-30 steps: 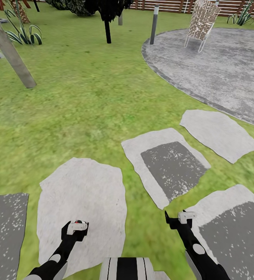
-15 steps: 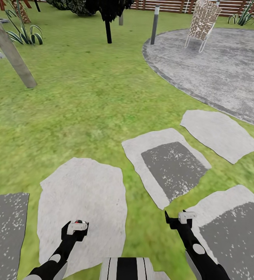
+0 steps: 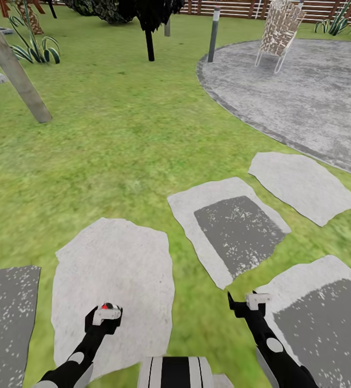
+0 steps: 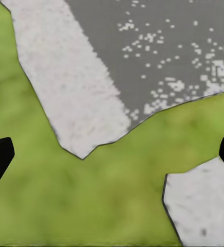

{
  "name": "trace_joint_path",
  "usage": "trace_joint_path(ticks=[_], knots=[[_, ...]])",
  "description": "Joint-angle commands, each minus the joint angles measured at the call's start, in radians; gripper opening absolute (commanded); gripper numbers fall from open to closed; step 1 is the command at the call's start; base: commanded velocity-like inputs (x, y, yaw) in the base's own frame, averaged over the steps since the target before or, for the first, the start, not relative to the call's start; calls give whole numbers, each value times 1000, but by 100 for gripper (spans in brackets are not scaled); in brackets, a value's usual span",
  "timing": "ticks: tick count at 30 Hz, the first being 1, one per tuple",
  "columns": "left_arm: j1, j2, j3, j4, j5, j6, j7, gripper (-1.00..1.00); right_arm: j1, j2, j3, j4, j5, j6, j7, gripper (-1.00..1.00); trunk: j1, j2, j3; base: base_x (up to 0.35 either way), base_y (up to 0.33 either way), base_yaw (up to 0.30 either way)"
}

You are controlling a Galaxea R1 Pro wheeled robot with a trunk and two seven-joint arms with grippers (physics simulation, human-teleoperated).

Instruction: Pick up the pesticide atomizer in the garden and spray insectifuge to fully cover both potted plants in the garden.

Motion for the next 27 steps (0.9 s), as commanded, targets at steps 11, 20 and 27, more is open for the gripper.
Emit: trace_joint_path(ticks=[11, 20, 27], knots=[[0, 1, -5, 2, 7, -4, 0, 100, -1, 0, 0, 2, 2, -3, 2, 100, 0, 0, -1, -23, -23, 0], [0, 1, -5, 2, 7, -4, 0, 100, -1, 0, 0, 2, 2, -3, 2, 100, 0, 0, -1, 0, 0, 69], [0, 1, -5, 2, 7, -4, 0, 100, -1, 0, 0, 2, 2, -3, 2, 100, 0, 0, -1, 0, 0, 7]])
